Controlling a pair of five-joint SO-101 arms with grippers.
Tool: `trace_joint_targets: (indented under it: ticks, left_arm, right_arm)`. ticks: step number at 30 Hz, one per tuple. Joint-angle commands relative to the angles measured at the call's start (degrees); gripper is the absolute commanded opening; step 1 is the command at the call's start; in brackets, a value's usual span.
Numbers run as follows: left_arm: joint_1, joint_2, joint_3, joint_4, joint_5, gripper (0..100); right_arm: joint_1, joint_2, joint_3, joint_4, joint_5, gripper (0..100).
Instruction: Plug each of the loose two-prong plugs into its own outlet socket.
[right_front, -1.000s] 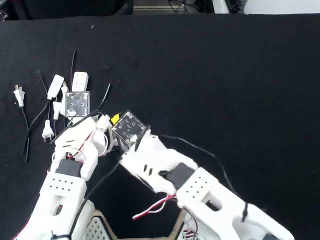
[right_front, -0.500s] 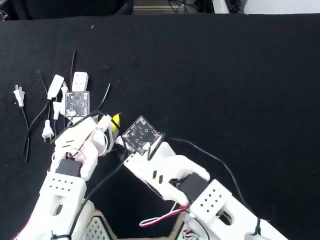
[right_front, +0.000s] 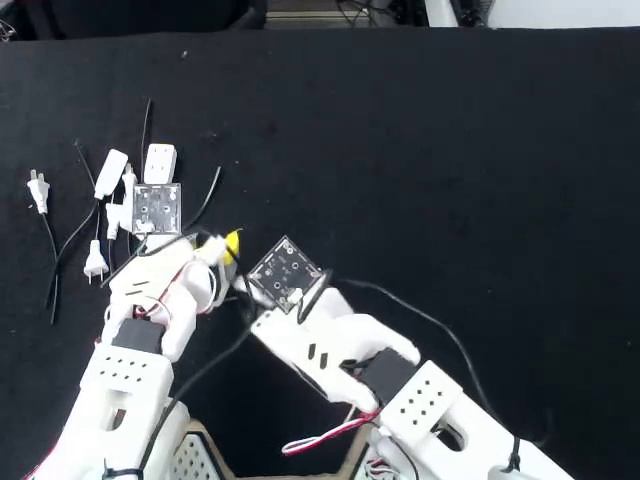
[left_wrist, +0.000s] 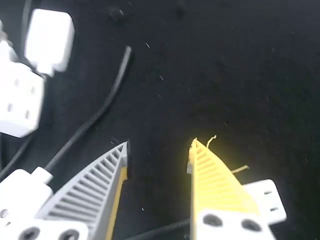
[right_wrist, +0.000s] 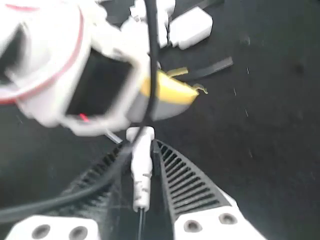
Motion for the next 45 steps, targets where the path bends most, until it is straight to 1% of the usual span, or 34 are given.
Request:
trace_joint_targets:
  ticks: [1,6,12,15,21,26,29,34,37,40,42,45]
  left_arm:
    - [-2.68,-0.62,-2.33,-0.62,0.0,20]
    - [-2.95,-0.62,-2.86,-0.53,0.0,20]
    - [-3.03,-0.09,-2.33,-0.53,0.0,20]
    - [-3.12,0.0,-2.15,-0.26,-0.44,20]
    - [-3.65,0.0,0.04,-0.62,-0.09,20]
    - [-0.92,-0.35,0.92,-0.7,-0.09,20]
    - [-0.75,-0.53,1.1,-0.7,-0.09,20]
    - [-0.66,-0.09,1.01,-0.62,-0.09,20]
    - [-0.66,0.09,0.75,-0.26,-0.09,20]
    - [-0.66,1.23,0.31,-0.26,-0.35,20]
    - [-0.57,5.01,-1.54,-0.26,-0.35,20]
    - [-0.48,15.74,-6.99,-0.26,-0.44,20]
  right_arm:
    - [1.05,-1.36,-5.76,3.25,0.53,1.0]
    - [1.49,6.9,-8.84,3.6,0.62,1.0]
    - [8.88,23.25,-20.88,9.67,0.18,1.0]
    - [11.52,29.32,-27.65,15.74,0.18,1.0]
    - [15.3,36.35,-43.74,33.49,0.26,1.0]
    - [16.7,45.93,-52.97,41.23,0.18,1.0]
    - [16.62,50.51,-56.4,45.63,0.18,1.0]
    - [18.29,51.82,-56.92,50.64,0.53,1.0]
    - [24.26,51.91,-57.1,52.4,0.79,1.0]
    - [33.14,52.97,-56.92,52.31,3.25,1.1]
    - [38.59,54.11,-57.27,51.96,6.24,1.1]
    - [44.13,56.48,-57.01,46.24,10.46,1.1]
